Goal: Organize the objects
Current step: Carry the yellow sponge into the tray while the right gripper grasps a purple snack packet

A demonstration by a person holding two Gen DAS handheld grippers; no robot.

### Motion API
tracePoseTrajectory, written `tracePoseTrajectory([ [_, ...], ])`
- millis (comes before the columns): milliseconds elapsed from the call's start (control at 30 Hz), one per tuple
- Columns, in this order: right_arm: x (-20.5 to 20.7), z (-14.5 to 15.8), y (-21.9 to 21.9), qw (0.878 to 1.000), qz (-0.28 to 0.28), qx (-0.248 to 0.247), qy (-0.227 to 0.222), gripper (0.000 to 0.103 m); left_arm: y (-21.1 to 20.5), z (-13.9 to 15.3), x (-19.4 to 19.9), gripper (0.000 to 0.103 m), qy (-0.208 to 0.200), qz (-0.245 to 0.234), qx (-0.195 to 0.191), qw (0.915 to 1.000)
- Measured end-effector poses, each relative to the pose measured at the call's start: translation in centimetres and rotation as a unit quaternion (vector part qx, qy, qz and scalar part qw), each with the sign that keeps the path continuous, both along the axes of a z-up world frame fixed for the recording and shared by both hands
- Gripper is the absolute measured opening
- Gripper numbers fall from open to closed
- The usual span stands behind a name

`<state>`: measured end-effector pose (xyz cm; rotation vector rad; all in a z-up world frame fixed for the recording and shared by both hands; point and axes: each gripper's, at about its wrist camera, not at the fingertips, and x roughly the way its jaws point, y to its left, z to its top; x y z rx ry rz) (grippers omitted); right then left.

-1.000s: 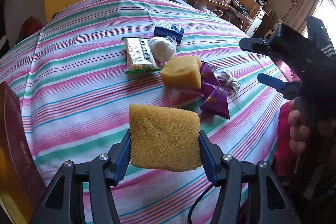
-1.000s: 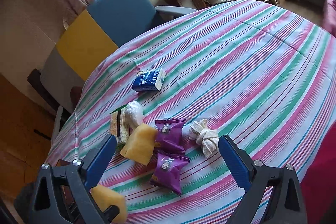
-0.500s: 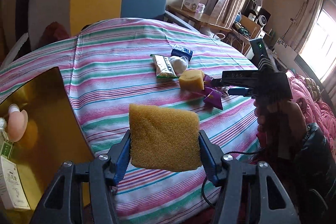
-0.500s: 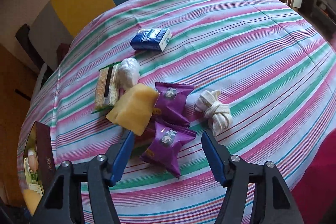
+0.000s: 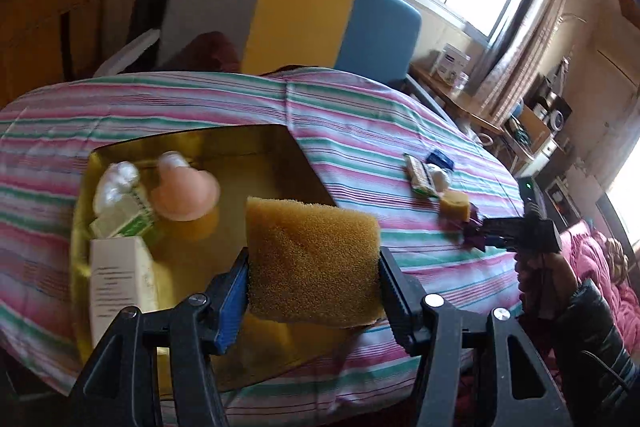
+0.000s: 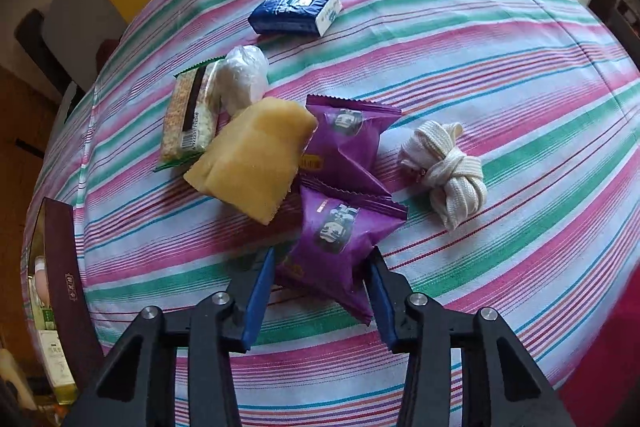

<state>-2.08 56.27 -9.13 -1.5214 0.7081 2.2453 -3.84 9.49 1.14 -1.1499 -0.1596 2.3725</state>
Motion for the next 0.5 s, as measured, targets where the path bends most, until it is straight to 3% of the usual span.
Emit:
tracePoseTrajectory([
  [200, -0.3, 0.4, -1.4, 0.999, 0.037, 0.026, 0.006, 0.042, -6.3, -1.0, -0.1, 0.06, -0.015, 0.066, -0.019, 0.9975],
  [400, -0.1, 0.9, -1.8, 0.998, 0.043, 0.03, 0.017, 0.042, -3.8, -2.9, -0.9, 0.06, -0.033, 0.033, -0.054, 0.9975],
  [500, 0.1, 1.1, -2.1, 0.998, 0.044, 0.034, 0.02, 0.042, -2.3, -4.6, -3.0, 0.06, -0.055, 0.03, -0.07, 0.9956],
])
